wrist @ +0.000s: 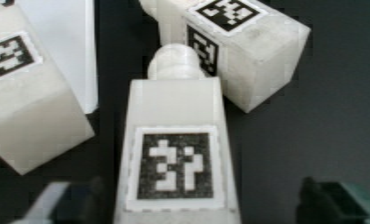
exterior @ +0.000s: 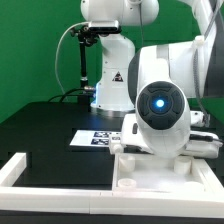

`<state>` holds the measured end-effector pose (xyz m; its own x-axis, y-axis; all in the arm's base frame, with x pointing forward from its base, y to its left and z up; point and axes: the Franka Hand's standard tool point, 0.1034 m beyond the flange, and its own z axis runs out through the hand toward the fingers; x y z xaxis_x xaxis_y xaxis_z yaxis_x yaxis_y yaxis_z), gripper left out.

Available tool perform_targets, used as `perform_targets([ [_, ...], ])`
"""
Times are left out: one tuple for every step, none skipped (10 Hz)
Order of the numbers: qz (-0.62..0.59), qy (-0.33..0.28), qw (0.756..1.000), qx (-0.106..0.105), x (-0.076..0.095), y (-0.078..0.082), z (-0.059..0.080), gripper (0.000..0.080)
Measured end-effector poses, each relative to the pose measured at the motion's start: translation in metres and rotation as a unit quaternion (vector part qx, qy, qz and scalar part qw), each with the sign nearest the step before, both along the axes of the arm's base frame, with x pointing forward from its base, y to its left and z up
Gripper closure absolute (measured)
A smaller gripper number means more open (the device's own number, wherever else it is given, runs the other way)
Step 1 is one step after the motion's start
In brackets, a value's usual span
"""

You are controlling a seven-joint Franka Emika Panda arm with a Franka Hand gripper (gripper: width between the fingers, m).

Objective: Assemble one leg

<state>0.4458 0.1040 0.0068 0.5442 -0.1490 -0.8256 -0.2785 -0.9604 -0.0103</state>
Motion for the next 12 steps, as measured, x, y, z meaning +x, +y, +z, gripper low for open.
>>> perform_targets([
  [0.0,0.0,1.0,0.0,0.0,0.0,0.0,0.0436],
  [0.0,0.0,1.0,0.0,0.0,0.0,0.0,0.0514],
  [-0.001,-0.004,1.0,0.001,0.003,-0.002,0.004,0.0514],
  [-0.003,-0.005,1.0,0.005,0.008,-0.004,0.016,0.0514],
  [-0.007,-0.006,1.0,0.01,0.017,-0.008,0.034,0.0514],
  [-0.01,-0.008,1.0,0.017,0.035,-0.015,0.056,0.0514],
  [-0.013,-0.031,0.999,0.021,0.061,-0.022,0.075,0.0514],
  [-0.013,-0.06,0.998,0.015,0.078,-0.024,0.083,0.0514],
  [-0.007,-0.082,0.997,0.006,0.081,-0.023,0.083,0.0514],
  [-0.008,-0.076,0.997,0.007,0.076,-0.022,0.081,0.0514],
  [-0.002,-0.115,0.993,-0.001,0.087,-0.025,0.069,0.0514],
  [0.009,-0.17,0.985,-0.017,0.089,-0.022,0.047,0.0514],
])
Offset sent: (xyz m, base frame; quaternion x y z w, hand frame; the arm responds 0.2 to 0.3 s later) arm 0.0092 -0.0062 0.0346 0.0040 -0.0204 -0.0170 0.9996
